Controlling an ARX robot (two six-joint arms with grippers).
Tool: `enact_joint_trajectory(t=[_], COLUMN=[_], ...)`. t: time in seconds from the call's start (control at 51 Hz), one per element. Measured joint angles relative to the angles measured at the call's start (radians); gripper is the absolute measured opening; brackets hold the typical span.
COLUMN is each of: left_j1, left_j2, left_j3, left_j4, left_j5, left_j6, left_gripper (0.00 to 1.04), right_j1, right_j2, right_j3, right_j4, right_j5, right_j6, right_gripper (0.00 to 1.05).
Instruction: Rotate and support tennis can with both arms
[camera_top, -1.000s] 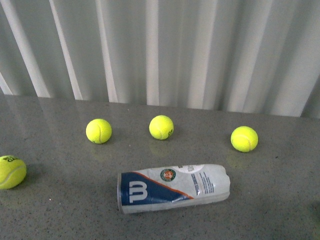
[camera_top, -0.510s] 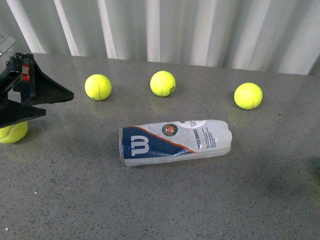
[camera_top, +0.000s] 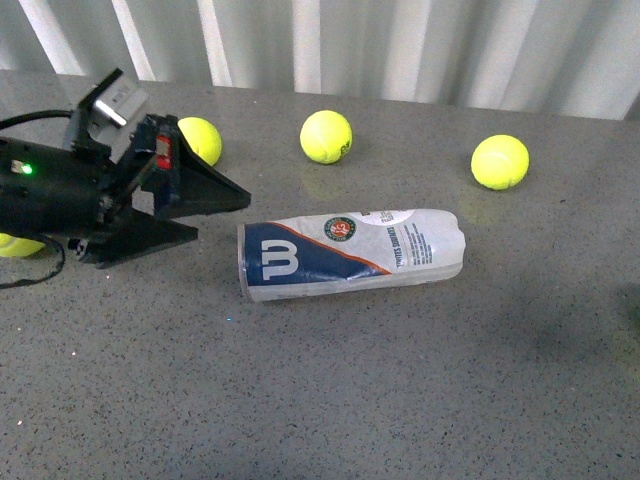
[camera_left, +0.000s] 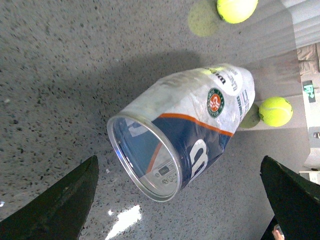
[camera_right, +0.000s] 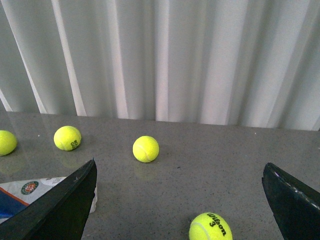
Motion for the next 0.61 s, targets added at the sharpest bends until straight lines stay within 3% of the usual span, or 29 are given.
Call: enact_joint_trajectory(t=[0.235,0.451,0.608], left_j1=[-0.040,-0.118,-0.164], left_j2=[0.046,0.109,0.146], left_j3=[-0.002,-0.011,-0.011], left_j4=[0.077,0.319,0.349], left_j5=[0.003,0.009,0.011], left_j6=[-0.072,-0.283,-0.365], left_gripper=[0.98,0.98,0.98], right_j1=[0.000,0.000,0.000], right_j2=[0.000,0.000,0.000], right_j3=[0.000,0.000,0.000], right_j4=[0.000,0.000,0.000], right_j5=[0.000,0.000,0.000], right_j6=[0.000,0.000,0.000], right_gripper=[0.98,0.98,0.98])
